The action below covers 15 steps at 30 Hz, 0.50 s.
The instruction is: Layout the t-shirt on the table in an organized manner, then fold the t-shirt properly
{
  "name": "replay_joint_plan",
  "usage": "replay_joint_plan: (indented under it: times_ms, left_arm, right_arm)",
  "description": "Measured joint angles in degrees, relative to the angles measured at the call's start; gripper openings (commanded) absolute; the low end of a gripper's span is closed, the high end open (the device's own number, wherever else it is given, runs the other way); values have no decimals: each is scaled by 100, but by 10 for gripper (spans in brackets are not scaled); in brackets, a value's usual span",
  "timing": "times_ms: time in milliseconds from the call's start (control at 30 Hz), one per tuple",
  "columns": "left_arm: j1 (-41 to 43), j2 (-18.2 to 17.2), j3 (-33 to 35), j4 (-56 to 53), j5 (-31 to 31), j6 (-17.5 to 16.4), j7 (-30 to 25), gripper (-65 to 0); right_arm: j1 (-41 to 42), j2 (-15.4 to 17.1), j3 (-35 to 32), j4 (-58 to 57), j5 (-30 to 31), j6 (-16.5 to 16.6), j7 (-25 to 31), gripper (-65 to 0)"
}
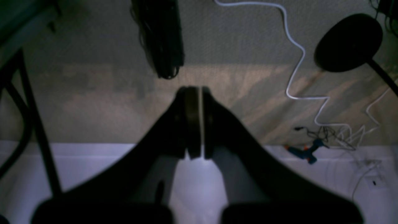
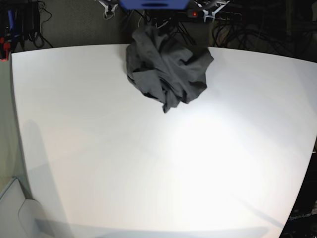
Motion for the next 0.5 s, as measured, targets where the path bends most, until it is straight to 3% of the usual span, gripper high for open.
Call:
replay_joint_plan:
  times_ms: [500]
  left_arm:
    - [0, -101, 0, 0, 17, 0, -7, -648]
  right_arm:
    - [-46, -11, 0, 428, 22, 2, -20, -650]
